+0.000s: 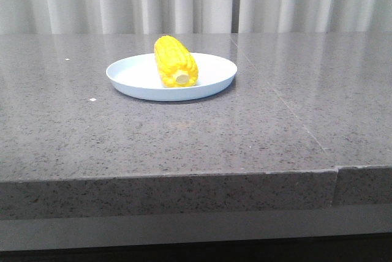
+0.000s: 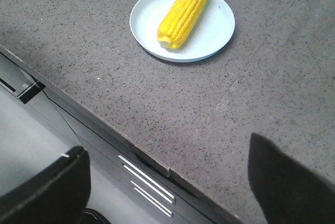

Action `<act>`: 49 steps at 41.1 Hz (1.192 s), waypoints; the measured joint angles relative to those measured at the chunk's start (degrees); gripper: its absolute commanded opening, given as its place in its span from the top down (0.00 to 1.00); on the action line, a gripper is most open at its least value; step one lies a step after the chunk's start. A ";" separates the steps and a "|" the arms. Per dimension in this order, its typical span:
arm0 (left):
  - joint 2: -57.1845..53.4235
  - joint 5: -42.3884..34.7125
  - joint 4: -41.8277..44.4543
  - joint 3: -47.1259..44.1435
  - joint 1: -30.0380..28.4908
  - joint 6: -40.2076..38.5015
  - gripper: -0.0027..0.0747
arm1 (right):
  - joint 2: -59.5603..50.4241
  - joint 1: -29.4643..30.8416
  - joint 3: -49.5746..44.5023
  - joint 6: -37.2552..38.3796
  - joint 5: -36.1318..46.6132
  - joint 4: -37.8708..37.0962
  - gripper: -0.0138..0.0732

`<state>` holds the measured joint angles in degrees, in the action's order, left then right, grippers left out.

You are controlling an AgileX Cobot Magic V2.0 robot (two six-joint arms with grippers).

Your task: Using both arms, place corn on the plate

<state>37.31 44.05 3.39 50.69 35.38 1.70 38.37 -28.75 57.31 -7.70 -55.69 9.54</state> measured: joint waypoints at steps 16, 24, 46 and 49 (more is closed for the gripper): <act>0.00 0.00 0.00 0.00 0.00 0.00 0.40 | -4.16 0.00 -2.86 0.11 -0.14 -0.63 0.11; 0.00 0.00 0.00 0.00 0.00 0.00 0.40 | -4.16 0.00 -2.86 0.11 0.83 -1.22 0.11; 0.00 0.00 0.00 0.00 0.00 0.00 0.99 | -4.16 0.00 -2.86 0.11 1.22 -1.22 0.91; 0.00 0.00 0.00 0.00 0.00 0.00 0.99 | -4.16 0.00 -2.86 0.11 1.22 -1.22 0.92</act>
<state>37.31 44.05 3.39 50.69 35.38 1.70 34.22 -28.75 54.45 -7.59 -54.48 8.32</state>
